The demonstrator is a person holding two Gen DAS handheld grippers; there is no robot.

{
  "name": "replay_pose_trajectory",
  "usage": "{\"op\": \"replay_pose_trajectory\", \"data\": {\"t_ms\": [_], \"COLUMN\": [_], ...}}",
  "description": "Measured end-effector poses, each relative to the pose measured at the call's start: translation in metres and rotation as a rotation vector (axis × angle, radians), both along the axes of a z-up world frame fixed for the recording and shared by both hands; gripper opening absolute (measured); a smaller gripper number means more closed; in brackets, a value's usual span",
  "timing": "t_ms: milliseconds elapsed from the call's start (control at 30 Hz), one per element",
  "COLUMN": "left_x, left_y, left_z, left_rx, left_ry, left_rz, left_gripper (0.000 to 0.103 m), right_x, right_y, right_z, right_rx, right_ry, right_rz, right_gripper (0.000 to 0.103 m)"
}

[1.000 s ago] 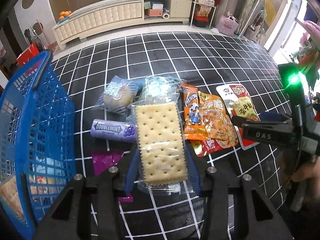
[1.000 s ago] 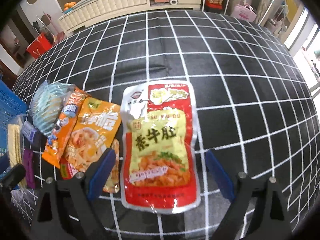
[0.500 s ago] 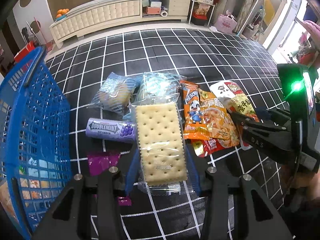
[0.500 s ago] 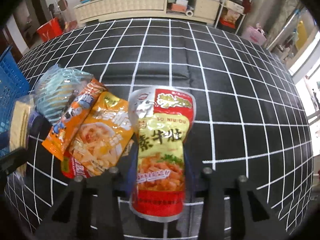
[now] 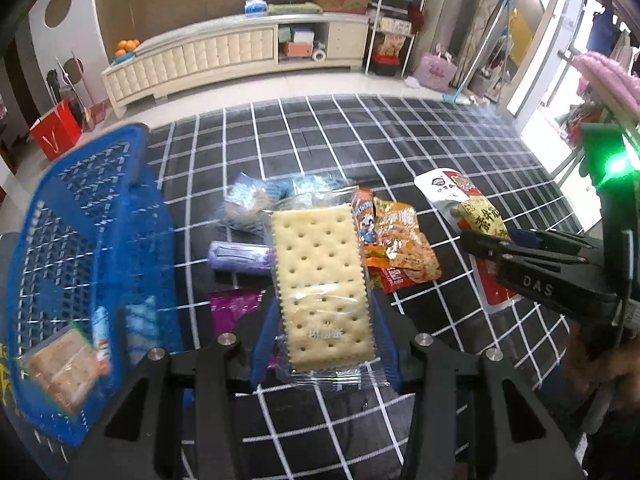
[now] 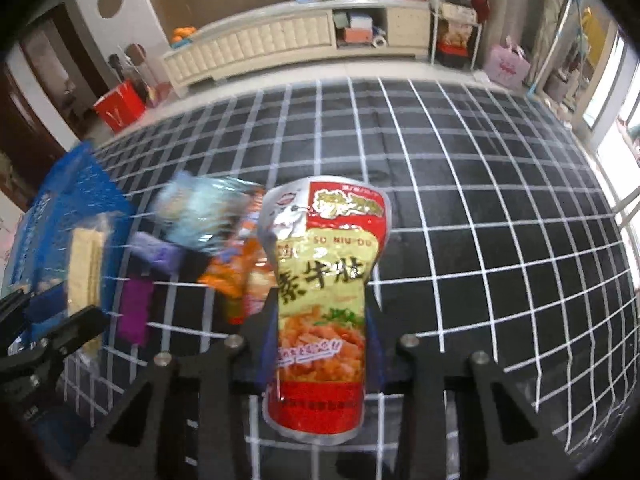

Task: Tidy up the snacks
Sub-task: 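Carry the cracker pack over the basket with the left tool and release it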

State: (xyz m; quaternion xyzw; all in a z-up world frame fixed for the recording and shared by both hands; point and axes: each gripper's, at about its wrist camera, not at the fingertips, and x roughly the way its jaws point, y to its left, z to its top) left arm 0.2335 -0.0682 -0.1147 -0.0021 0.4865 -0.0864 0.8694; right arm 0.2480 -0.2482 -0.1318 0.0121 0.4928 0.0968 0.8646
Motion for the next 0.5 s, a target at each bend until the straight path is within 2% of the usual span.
{"op": "replay_pose_trajectory", "data": {"t_ms": [133, 300, 500], "left_x": [-0.02, -0.045, -0.065], "left_y": [0.023, 0.058, 0.095], "left_z": [0.024, 0.049, 0.06], "left_rx": [-0.042, -0.007, 0.059], "left_ry": [-0.042, -0.096, -0.114], "left_rz": [0.018, 0.065, 0.1], "left_gripper": [0.042, 0.042, 0.042], "right_x": [-0.017, -0.037, -0.047], "right_y": [0.023, 0.059, 0.104], "right_z": [0.023, 0.042, 0.059], "right_rx": [0.012, 0.043, 0.092], "right_ry": [-0.045, -0.084, -0.12], "right_rz": [0.026, 0.072, 0.142], "right_gripper": [0.042, 0.042, 0.042]}}
